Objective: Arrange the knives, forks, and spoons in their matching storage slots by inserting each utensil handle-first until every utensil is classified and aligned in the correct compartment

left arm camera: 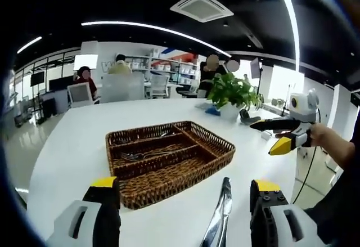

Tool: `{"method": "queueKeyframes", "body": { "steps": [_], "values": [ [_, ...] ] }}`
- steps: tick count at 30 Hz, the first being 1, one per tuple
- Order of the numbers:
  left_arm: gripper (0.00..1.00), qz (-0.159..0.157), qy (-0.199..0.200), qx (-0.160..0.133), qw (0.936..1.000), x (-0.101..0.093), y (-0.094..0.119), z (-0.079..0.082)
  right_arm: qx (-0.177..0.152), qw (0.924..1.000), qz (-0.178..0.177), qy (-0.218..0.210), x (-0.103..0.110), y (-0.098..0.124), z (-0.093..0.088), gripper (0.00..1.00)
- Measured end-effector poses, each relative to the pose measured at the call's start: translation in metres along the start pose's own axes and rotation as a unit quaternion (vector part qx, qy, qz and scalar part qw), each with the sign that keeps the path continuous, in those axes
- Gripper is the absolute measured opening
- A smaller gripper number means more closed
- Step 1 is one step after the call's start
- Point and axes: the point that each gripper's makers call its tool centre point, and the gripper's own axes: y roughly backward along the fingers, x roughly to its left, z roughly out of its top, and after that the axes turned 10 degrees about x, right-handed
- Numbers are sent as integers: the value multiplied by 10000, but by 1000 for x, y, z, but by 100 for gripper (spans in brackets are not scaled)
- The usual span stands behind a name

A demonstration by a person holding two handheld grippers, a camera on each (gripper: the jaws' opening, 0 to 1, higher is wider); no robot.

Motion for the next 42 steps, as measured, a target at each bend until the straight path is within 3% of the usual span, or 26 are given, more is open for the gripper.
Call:
{"method": "queueKeyframes", "body": {
  "steps": [15,32,42],
  "values": [
    [100,-94,-146,23,9998,-12,1,2,71,10000,6,30,0,0,-4,100],
    [100,-101,-300,218,9993,-21,4,-6,298,9987,130,400,5,-6,-9,100],
    [100,-52,-411,358,9985,-25,4,-13,411,9965,187,710,8,-7,-13,92]
  ]
}}
